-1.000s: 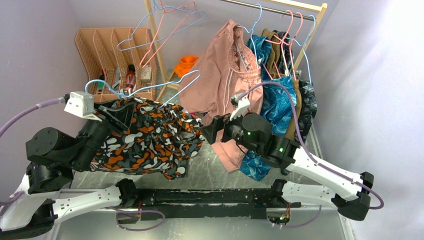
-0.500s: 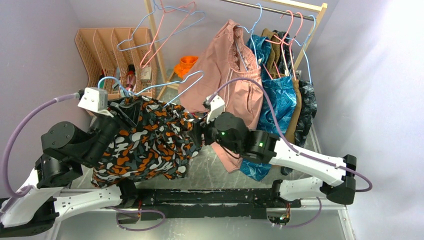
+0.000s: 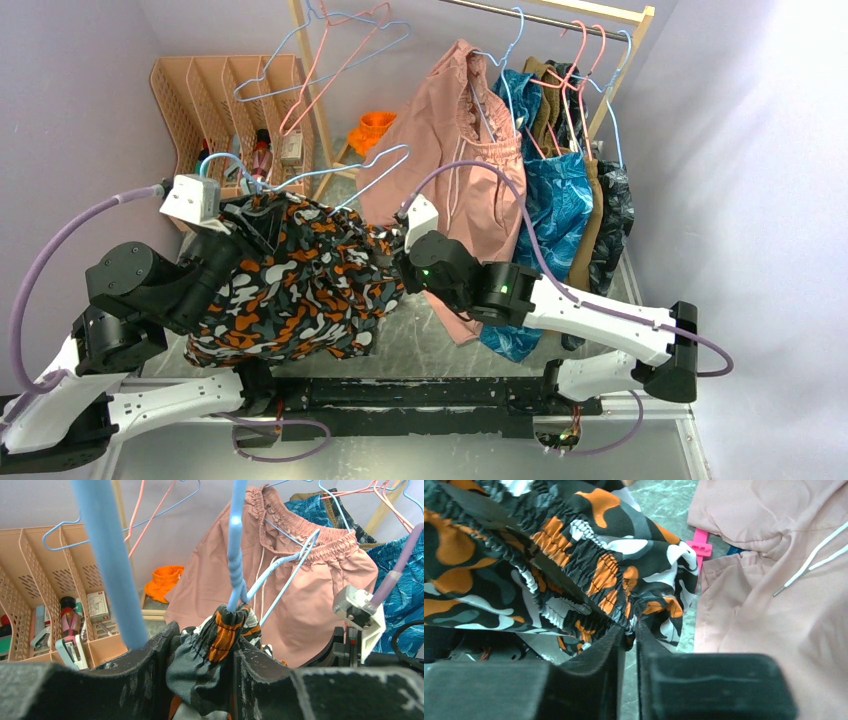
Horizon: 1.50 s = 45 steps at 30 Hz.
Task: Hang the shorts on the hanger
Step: Hang the shorts on the hanger.
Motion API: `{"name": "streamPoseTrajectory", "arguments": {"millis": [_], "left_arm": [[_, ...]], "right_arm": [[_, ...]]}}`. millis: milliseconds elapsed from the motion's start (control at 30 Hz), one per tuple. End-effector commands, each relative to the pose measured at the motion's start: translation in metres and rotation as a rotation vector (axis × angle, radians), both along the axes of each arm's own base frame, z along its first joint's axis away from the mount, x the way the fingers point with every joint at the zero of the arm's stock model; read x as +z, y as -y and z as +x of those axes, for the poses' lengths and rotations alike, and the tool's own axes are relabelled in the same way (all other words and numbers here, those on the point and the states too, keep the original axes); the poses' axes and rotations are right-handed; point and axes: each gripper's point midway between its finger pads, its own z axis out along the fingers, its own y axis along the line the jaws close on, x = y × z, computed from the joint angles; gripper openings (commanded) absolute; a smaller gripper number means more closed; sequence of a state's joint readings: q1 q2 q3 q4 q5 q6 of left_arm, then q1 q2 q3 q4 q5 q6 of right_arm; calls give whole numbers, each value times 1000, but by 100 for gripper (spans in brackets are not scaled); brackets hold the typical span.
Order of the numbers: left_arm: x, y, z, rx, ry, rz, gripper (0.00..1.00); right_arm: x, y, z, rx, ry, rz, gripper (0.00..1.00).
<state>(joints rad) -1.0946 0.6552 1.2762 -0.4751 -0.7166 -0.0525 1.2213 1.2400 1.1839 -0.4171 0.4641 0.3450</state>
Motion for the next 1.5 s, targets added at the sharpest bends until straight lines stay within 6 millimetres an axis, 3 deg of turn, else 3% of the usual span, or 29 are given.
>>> {"name": "streamPoseTrajectory", "arguments": {"millis": [0,67,300,467,567,700,867,1300,1467], "left_arm": [[11,0,-3,-17,19,-34,7],[9,-1,-4,-21,12,-32,7],[-12,-5,-14,-71,-3,-9,7],[-21,-9,-31,-163,50,0,7],[-21,1,-54,-321,131,17,7],[-30,10,-64,-403,141,71,7],[-43,15,-59,-400,86,154,7],[-74,23,-40,-335,13,297,7],[-90,24,-27,-273,-37,372,7]], "right_arm": [[6,6,9,-63,28,-30,6],[12,9,11,-77,39,-20,0],[40,24,13,-99,49,29,0],[32,44,32,-145,-42,67,0],[25,53,44,-150,-116,109,0],[32,55,52,-155,-142,130,0],[36,58,58,-167,-167,100,0],[39,79,47,-185,-202,51,0],[50,81,43,-179,-200,70,0]]}}
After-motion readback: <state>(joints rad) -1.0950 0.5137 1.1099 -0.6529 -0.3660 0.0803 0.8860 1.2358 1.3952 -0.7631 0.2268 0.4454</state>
